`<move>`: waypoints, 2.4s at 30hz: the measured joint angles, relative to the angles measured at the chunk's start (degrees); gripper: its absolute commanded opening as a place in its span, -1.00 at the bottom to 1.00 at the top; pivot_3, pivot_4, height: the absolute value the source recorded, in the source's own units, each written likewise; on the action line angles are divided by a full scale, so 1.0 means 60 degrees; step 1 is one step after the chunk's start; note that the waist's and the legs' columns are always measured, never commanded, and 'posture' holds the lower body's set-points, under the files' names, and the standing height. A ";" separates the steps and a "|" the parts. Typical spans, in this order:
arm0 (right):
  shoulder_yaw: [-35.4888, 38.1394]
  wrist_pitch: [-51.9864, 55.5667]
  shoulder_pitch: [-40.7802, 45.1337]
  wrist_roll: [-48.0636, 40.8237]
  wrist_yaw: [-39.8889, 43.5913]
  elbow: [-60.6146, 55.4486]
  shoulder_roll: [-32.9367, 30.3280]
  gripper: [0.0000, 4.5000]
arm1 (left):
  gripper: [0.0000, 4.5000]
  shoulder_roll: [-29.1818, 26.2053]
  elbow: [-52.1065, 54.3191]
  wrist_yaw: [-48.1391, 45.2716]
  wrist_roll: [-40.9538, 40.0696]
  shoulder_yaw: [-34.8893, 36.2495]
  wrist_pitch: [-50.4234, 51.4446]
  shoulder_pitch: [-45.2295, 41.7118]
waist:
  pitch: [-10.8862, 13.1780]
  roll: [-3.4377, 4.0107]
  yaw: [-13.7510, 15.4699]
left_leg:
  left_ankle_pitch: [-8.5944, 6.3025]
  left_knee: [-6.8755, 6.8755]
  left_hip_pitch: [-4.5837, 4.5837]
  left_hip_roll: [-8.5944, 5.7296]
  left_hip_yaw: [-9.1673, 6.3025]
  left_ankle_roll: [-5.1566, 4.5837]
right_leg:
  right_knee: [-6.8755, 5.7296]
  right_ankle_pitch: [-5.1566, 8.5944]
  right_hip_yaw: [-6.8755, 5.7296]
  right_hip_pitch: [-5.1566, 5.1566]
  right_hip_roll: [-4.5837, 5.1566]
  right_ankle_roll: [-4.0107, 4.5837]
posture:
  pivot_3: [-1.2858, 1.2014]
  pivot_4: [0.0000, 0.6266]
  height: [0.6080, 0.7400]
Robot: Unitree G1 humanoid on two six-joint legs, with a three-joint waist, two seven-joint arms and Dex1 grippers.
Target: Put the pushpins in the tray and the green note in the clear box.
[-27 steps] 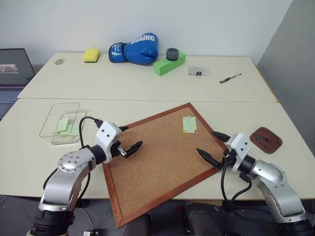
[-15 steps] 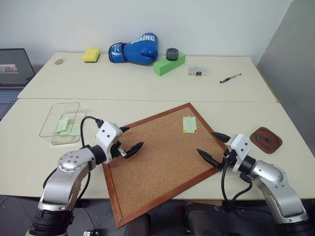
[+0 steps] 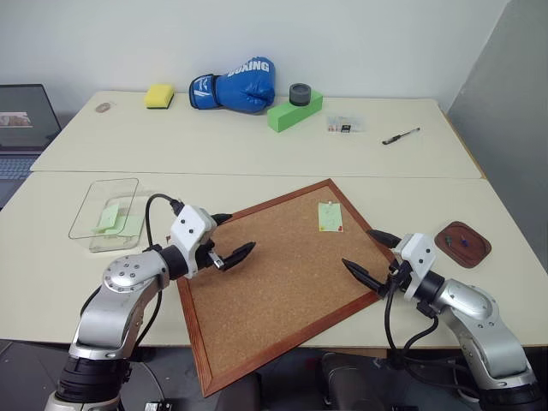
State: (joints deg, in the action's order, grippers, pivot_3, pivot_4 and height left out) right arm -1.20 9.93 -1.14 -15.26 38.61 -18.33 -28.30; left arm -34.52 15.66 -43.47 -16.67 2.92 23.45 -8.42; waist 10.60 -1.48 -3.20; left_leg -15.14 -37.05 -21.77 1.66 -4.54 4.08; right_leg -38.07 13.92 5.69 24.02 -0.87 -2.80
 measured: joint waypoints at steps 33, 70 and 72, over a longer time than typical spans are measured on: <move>-0.0615 0.1486 0.2742 0.0571 -0.0866 0.1697 0.0885 1.00 | -0.97 0.1390 -0.2893 -0.0179 0.1061 -0.1955 -0.1287 -0.1531 | 0.0000 0.0001 -0.0001 | 0.0000 0.0000 -0.0006 -0.0004 -0.0002 0.0000 | 0.0000 -0.0003 0.0000 0.0003 0.0000 0.0001 | 0.03 -0.52 1.00; -0.0674 0.0271 0.6762 0.1793 -0.1100 0.8325 0.2222 -0.52 | -0.98 0.1452 -0.2708 -0.0156 0.1308 -0.1894 -0.1620 -0.1161 | -0.0008 0.0014 -0.0048 | 0.0000 0.0003 0.0003 -0.0005 -0.0001 -0.0002 | -0.0003 -0.0023 0.0000 -0.0001 0.0001 0.0032 | 0.03 -0.52 1.00; -0.0724 0.0262 0.6762 0.1791 -0.1043 0.8325 0.2235 -0.69 | -0.98 0.1413 -0.2698 -0.0156 0.1317 -0.1911 -0.1619 -0.1160 | -0.0009 0.0015 -0.0051 | 0.0000 0.0004 0.0004 -0.0005 -0.0001 -0.0002 | -0.0004 -0.0022 -0.0001 -0.0001 0.0002 0.0030 | 0.03 -0.52 1.00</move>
State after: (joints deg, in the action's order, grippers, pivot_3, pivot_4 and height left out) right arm -5.54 11.50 39.43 -4.51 32.35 31.62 -14.90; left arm -26.04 -0.53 -44.41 -8.77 -8.55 13.74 -15.38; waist 10.55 -1.39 -3.51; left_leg -15.14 -37.03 -21.75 1.63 -4.55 4.07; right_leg -38.10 13.79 5.69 24.01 -0.86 -2.62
